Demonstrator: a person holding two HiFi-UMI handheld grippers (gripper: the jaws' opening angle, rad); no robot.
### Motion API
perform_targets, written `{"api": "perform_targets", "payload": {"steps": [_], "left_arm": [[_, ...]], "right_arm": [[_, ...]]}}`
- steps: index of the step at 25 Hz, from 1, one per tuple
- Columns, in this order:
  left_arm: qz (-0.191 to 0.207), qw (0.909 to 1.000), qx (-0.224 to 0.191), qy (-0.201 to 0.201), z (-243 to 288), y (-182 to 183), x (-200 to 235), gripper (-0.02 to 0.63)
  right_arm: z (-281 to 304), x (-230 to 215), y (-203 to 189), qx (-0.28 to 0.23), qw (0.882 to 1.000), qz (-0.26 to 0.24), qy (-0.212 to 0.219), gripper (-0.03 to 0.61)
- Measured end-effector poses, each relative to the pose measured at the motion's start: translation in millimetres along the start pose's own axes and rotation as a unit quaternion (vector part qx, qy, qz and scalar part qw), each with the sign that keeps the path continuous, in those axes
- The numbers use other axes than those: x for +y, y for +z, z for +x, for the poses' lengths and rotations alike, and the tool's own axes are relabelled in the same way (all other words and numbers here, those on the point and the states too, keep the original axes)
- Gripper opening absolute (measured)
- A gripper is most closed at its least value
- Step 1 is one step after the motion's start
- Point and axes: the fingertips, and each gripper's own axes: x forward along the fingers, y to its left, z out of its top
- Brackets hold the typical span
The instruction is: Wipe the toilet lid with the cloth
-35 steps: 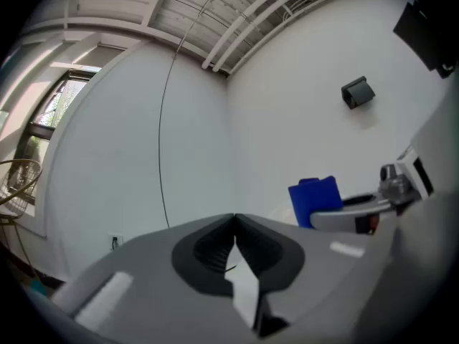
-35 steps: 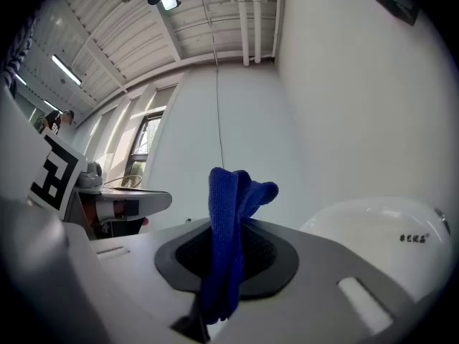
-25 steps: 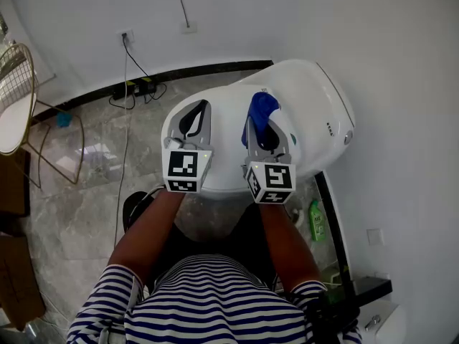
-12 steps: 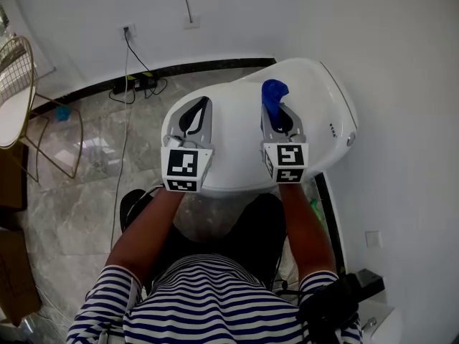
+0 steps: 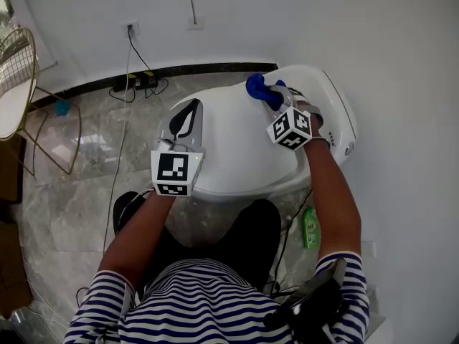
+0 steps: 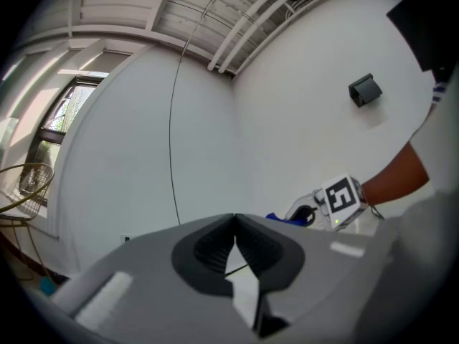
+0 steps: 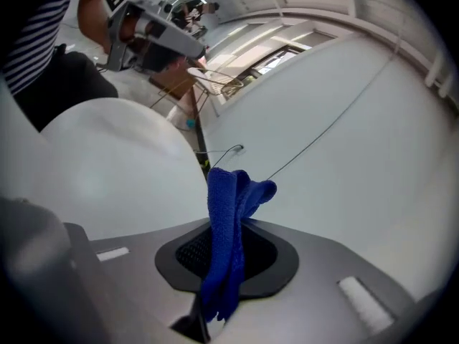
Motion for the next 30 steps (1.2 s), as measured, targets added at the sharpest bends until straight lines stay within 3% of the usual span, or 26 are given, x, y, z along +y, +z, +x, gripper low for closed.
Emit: {"api": "perform_targets", "payload": {"steps": [7, 11, 30], "left_arm": [[0.003, 0.9996, 0.007, 0.026, -10, 0, 19, 0.005], [0.016, 0.9990, 0.010, 0.041, -14, -1, 29, 0.005], [0.020, 0.9980, 0.016, 0.059, -21, -10, 45, 0.005]], "right_arm": [[51, 5, -27, 0.032, 0.993, -0.068, 0.086, 0.061], [76, 9, -34, 0.044, 0.988, -0.101, 0.112, 0.061], [113, 31, -40, 0.058, 0.973, -0.120, 0.186, 0.061]]}}
